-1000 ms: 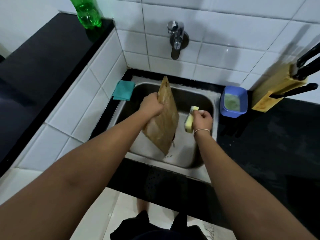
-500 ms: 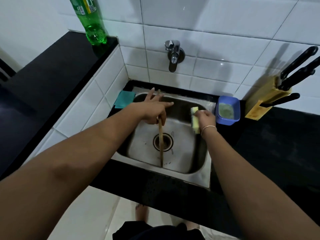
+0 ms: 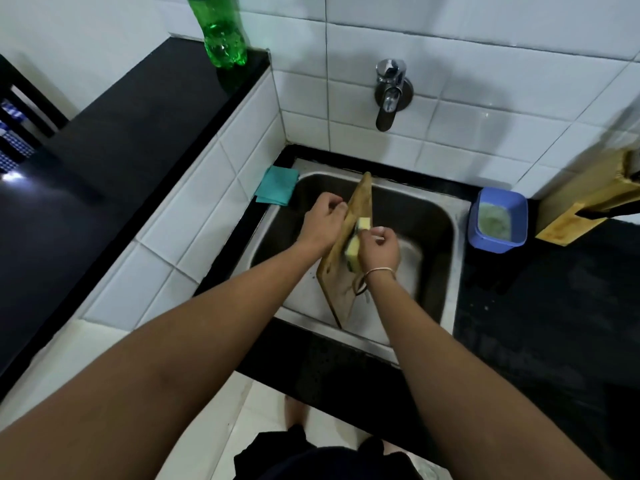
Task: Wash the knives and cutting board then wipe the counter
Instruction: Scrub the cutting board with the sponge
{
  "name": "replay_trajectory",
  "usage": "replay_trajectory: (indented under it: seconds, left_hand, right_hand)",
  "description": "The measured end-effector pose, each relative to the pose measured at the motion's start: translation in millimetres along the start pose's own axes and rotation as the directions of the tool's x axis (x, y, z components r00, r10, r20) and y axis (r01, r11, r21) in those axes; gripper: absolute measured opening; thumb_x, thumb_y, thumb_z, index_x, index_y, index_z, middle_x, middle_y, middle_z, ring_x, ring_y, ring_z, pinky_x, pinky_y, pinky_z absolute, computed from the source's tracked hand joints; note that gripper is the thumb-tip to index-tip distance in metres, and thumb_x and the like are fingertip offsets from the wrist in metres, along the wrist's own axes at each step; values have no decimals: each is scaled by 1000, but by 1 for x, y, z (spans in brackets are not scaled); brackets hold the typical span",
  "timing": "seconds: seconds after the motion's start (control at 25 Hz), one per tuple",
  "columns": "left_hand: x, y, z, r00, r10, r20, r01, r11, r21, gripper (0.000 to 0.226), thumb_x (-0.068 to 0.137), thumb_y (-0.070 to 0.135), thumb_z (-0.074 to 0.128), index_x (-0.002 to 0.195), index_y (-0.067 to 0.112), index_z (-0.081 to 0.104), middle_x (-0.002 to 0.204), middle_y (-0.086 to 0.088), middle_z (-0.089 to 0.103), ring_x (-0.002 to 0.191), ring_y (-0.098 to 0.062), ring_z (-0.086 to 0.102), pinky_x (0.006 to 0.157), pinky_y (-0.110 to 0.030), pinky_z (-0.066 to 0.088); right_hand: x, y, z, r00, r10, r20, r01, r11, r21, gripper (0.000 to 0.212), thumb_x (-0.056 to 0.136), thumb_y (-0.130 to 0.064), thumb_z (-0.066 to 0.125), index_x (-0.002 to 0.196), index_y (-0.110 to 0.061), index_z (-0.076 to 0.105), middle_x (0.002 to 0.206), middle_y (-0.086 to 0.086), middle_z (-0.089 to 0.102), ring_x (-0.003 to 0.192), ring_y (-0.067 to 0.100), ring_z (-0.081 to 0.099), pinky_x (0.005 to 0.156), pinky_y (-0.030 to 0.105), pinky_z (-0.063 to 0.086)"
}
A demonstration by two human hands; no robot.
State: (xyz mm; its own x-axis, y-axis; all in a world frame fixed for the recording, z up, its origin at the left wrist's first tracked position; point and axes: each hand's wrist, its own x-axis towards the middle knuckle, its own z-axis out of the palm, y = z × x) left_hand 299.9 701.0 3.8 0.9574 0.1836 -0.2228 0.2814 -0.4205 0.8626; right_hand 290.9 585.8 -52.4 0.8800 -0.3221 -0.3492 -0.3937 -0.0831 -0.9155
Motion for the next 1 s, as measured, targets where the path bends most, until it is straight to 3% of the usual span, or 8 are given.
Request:
replay_trajectory:
  seconds: [0.08, 0.2, 0.32, 0.44, 0.6, 0.72, 0.92, 1.0]
  left_hand:
    - [2, -1, 5, 998, 56, -5, -55, 995, 87, 16, 101, 38, 48, 100, 25, 57, 89, 4, 63, 82, -13, 63, 69, -32, 51]
    - [-4, 3, 10, 992, 123, 0, -122, 984, 129, 24, 103, 36, 47, 83, 25, 50, 75, 3, 57, 68, -11, 56, 60, -27, 41]
    - [-9, 10, 16, 992, 126, 0, -125, 982, 140, 24, 104, 33, 47, 83, 22, 48, 75, 2, 55, 67, -11, 53, 59, -26, 37]
    - [-10, 14, 22, 993, 121, 3, -120, 981, 154, 21, 104, 34, 46, 89, 19, 51, 78, 0, 58, 68, -13, 55, 59, -28, 43]
    - [-10, 14, 22, 988, 156, 15, -155, 955, 251, 21, 105, 34, 41, 88, 23, 46, 78, 3, 55, 66, -10, 53, 55, -26, 38]
    - [-5, 10, 12, 986, 162, 23, -162, 943, 291, 23, 106, 35, 37, 91, 20, 46, 78, 0, 56, 68, -16, 55, 59, -36, 44]
    - [0, 2, 7, 982, 187, 27, -187, 946, 265, 21, 105, 32, 39, 91, 19, 46, 80, -2, 57, 71, -18, 57, 62, -37, 46]
    - [2, 0, 5, 981, 194, 24, -194, 946, 261, 21, 105, 31, 39, 91, 19, 46, 80, -1, 57, 71, -17, 56, 61, -35, 45]
  right_hand:
    - [-16, 17, 13, 998, -47, -48, 47, 999, 12, 13, 88, -36, 63, 81, -26, 57, 78, -4, 63, 70, 7, 57, 56, 13, 40]
    - [-21, 40, 16, 993, 15, -117, -17, 1000, -19, 20, 88, -28, 61, 73, -18, 55, 73, 4, 60, 69, 20, 55, 61, 27, 40]
    - [8, 19, 16, 982, 81, -169, -76, 997, 33, 15, 87, -23, 62, 74, -19, 57, 73, 2, 59, 68, 16, 53, 62, 25, 41]
    - [21, -16, 15, 967, -86, -240, 129, 977, 171, 11, 83, -20, 67, 74, -22, 60, 66, -9, 56, 57, -2, 50, 53, 8, 40]
    - [0, 15, 15, 974, -88, -207, 133, 968, 214, 22, 80, -11, 65, 65, -19, 51, 64, -2, 50, 59, 7, 44, 59, 23, 41]
    - [4, 29, 16, 989, 53, -135, -37, 993, 114, 8, 82, -14, 66, 78, -13, 58, 73, 5, 57, 66, 16, 50, 68, 31, 45]
    - [45, -26, 33, 962, -170, -212, 209, 962, 177, 27, 84, -19, 67, 110, -22, 70, 93, 0, 65, 73, 4, 57, 65, 7, 45]
    - [52, -14, 35, 978, -74, -192, 104, 984, 148, 30, 88, -21, 67, 116, -13, 70, 103, 5, 67, 83, 8, 62, 68, 4, 42]
